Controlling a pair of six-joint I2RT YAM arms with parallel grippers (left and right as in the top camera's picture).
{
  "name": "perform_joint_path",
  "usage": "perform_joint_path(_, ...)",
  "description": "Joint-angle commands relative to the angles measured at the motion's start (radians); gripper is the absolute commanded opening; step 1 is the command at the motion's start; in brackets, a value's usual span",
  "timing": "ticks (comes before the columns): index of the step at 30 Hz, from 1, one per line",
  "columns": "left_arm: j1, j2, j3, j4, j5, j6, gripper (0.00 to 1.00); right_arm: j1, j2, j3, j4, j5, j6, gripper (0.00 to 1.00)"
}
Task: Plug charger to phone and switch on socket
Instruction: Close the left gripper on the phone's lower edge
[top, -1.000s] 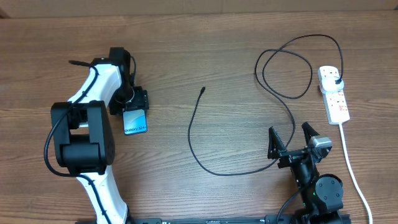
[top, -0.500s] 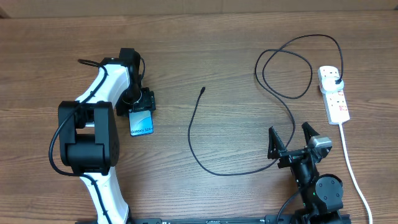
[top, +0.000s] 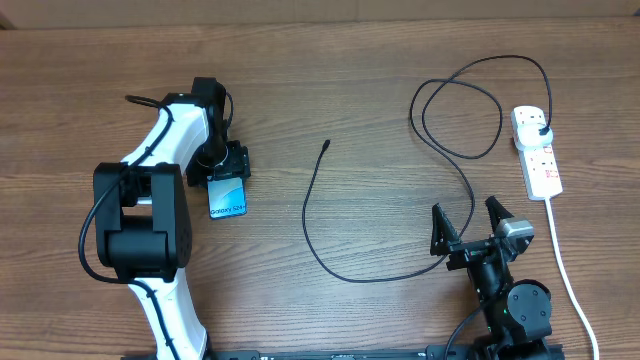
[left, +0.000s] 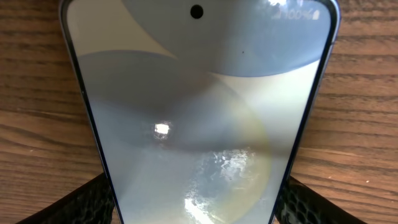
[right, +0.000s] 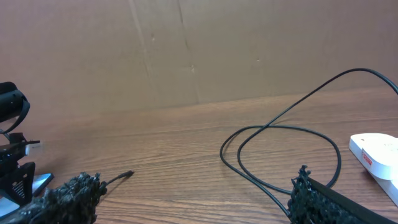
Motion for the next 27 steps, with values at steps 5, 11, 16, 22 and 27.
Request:
perform_joint_path(5, -0.023, 0.058, -0.046, 0.028, 0.127, -0.013, 0.78, -0.005, -0.009, -0.011, 0.004, -0.002, -0.008, 1.00)
perform_joint_path(11, -0.023, 0.058, -0.046, 0.028, 0.127, -0.013, 0.78, -0.005, -0.009, -0.011, 0.004, -0.002, -0.008, 1.00)
perform_joint_path(16, -0.023, 0.058, -0.046, 0.027, 0.127, -0.013, 0.78, -0.005, -0.009, -0.011, 0.004, -0.002, -0.008, 1.00)
perform_joint_path(22, -0.023, 0.058, -0.046, 0.026, 0.127, -0.013, 0.79, -0.005, -0.009, -0.011, 0.004, -0.002, -0.008, 1.00)
perform_joint_path(27, -0.023, 0.058, -0.046, 0.026, 0.127, -0.012, 0.79, -0.005, -0.009, -0.011, 0.004, -0.002, -0.008, 1.00)
